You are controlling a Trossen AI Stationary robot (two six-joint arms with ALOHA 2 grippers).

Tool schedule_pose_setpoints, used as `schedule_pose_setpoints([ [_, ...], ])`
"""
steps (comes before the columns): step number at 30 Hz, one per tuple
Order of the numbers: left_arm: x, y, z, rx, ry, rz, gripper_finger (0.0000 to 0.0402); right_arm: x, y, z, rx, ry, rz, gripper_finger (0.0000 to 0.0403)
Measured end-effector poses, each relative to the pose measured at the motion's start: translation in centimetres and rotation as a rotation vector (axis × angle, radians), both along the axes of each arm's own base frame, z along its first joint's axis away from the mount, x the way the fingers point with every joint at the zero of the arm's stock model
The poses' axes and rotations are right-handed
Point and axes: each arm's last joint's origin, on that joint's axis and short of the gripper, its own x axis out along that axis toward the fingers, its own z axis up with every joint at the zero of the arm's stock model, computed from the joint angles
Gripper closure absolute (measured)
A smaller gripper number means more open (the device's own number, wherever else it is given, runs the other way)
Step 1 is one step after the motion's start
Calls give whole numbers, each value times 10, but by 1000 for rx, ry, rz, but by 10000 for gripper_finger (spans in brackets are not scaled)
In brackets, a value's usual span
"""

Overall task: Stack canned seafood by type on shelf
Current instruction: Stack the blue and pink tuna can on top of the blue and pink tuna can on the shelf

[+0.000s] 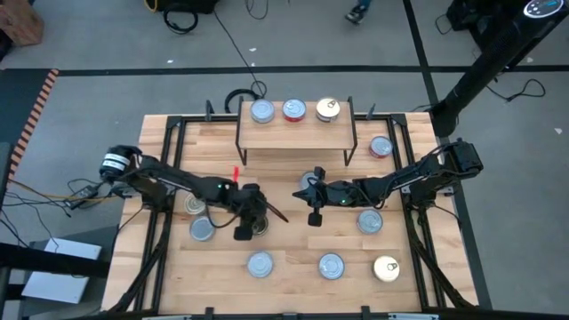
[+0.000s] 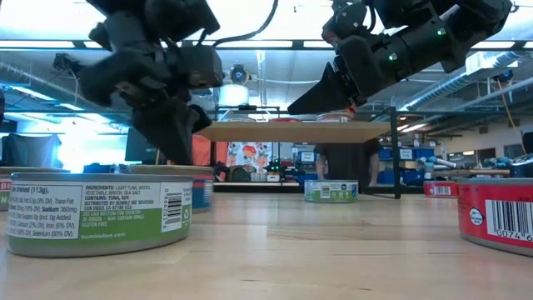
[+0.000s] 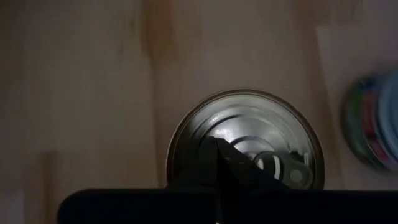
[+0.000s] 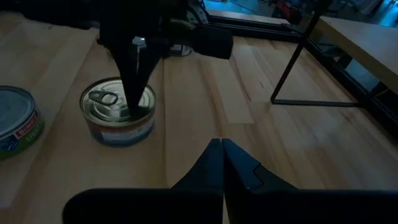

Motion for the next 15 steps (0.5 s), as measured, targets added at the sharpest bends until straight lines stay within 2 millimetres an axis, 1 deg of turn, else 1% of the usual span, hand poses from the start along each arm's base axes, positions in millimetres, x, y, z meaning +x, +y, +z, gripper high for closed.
schedule_pose_setpoints([
  [8, 23, 13, -2, 0, -188, 34, 401, 0, 0, 0, -1, 2, 1, 400],
  [11, 31, 17, -6, -1, -232, 47, 401, -1, 2, 0, -3, 16, 7, 398],
  [13, 32, 18, -8, 16, -236, 38, 401, -2, 4, 0, -5, 22, 13, 397],
  [15, 31, 18, -1, 64, -275, 27, 402, -4, 5, 1, -8, 32, 15, 397],
])
